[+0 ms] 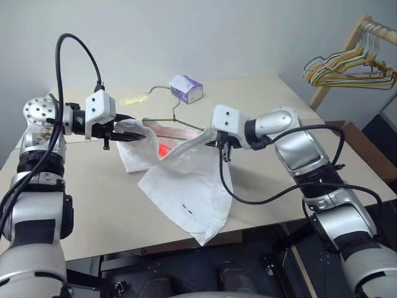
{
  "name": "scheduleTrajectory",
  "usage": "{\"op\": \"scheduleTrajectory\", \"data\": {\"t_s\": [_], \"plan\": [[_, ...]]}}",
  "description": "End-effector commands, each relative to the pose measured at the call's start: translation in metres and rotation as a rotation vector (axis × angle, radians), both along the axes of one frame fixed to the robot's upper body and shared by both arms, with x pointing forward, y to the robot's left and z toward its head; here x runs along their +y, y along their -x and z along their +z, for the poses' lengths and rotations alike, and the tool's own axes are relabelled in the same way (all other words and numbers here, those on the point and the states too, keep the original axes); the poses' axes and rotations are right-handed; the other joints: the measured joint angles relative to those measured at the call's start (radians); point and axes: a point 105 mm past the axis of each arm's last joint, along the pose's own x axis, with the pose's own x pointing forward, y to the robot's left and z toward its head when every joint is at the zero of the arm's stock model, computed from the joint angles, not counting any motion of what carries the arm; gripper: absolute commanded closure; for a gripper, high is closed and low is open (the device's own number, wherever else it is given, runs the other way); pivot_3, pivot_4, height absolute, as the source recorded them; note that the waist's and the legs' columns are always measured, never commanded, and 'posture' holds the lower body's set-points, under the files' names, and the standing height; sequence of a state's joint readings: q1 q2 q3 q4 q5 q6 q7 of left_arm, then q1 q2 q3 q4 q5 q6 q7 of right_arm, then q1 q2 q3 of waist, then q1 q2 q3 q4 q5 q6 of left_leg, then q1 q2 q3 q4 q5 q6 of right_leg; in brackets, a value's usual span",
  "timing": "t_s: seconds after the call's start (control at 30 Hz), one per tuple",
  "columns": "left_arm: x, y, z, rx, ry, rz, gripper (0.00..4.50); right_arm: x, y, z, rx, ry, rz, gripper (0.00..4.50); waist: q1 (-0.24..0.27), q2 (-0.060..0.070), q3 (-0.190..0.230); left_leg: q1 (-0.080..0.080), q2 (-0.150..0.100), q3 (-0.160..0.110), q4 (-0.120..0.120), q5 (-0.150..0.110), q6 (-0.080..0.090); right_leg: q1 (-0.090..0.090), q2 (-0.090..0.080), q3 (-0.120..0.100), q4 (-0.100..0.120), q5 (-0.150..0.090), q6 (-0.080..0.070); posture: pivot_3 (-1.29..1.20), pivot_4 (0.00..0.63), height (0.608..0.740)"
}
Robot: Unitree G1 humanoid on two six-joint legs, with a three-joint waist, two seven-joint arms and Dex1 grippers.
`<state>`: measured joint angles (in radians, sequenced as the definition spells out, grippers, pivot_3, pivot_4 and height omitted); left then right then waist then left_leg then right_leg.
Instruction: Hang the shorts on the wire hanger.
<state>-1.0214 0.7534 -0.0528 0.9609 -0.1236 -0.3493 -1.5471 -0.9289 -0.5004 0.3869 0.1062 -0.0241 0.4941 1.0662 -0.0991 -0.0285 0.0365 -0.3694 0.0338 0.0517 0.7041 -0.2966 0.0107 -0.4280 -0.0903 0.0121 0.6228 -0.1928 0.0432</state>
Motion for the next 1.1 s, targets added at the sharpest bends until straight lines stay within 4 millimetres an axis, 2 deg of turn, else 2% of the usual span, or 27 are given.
{"op": "scheduleTrajectory", "data": {"t_s": [0.03,0.13,0.2,0.3,0.37,0.53,0.67,0.9,1.1], "plan": [[0.002,-0.006,0.022,-0.081,0.029,0.036,1.67,-0.006,0.002,0.020,-0.028,-0.071,-0.026,4.50,0.000,0.000,0.000,0.000,0.000,0.000,0.000,0.000,0.000,0.000,0.000,0.000,0.000,0.000,0.000,-0.06,0.000,0.740],[0.011,-0.014,0.029,-0.128,0.055,0.128,0.71,-0.015,0.005,0.017,0.017,-0.107,-0.065,4.50,0.000,0.000,0.000,0.000,0.000,0.000,0.000,0.000,0.000,0.000,0.000,0.000,0.000,0.000,0.000,-0.08,0.000,0.740],[0.018,-0.023,0.040,-0.189,0.122,0.223,0.05,-0.025,0.006,0.012,0.054,-0.120,-0.126,4.50,0.001,0.000,0.000,0.000,0.000,0.000,0.000,0.000,0.000,0.000,0.000,0.000,0.000,0.000,0.000,-0.08,0.000,0.740],[0.022,-0.029,0.051,-0.240,0.220,0.298,0.02,-0.045,0.006,0.002,0.133,-0.152,-0.275,4.50,0.000,0.000,0.000,0.000,0.000,0.000,0.000,0.000,0.000,0.000,-0.001,0.000,0.000,0.000,0.000,-0.10,0.000,0.740],[0.020,-0.030,0.050,-0.255,0.276,0.307,0.02,-0.062,0.004,-0.001,0.180,-0.201,-0.420,4.50,-0.001,0.000,0.000,0.000,0.000,0.000,0.000,0.000,0.000,0.000,-0.001,0.000,0.000,0.000,0.000,-0.12,0.000,0.740],[0.002,-0.019,0.038,-0.174,0.415,0.208,0.02,-0.098,0.017,0.002,0.233,-0.300,-0.699,4.50,-0.005,0.000,0.000,0.000,0.000,0.000,0.000,0.000,0.000,0.000,-0.002,-0.001,0.001,0.000,0.000,-0.16,0.000,0.740],[-0.016,-0.005,0.032,-0.133,0.501,0.139,0.02,-0.128,0.023,0.001,0.282,-0.330,-0.954,4.50,-0.028,0.000,0.000,-0.001,0.000,0.000,0.001,0.000,0.000,0.000,-0.002,0.000,0.002,0.000,0.000,-0.20,0.000,0.740],[-0.048,0.017,0.017,-0.064,0.541,0.061,0.02,-0.193,0.025,-0.004,0.196,-0.405,-1.374,4.50,-0.076,0.000,0.000,0.000,-0.001,-0.002,0.001,0.000,0.000,0.001,-0.002,0.001,0.001,0.000,0.000,-0.25,0.000,0.740],[-0.070,0.029,0.022,-0.039,0.605,0.005,0.02,-0.245,0.027,0.002,0.129,-0.459,-1.713,4.50,-0.124,0.001,0.000,0.001,-0.002,-0.008,0.001,0.000,0.000,0.001,-0.003,0.003,0.001,0.000,0.000,-0.27,0.000,0.740]]}}
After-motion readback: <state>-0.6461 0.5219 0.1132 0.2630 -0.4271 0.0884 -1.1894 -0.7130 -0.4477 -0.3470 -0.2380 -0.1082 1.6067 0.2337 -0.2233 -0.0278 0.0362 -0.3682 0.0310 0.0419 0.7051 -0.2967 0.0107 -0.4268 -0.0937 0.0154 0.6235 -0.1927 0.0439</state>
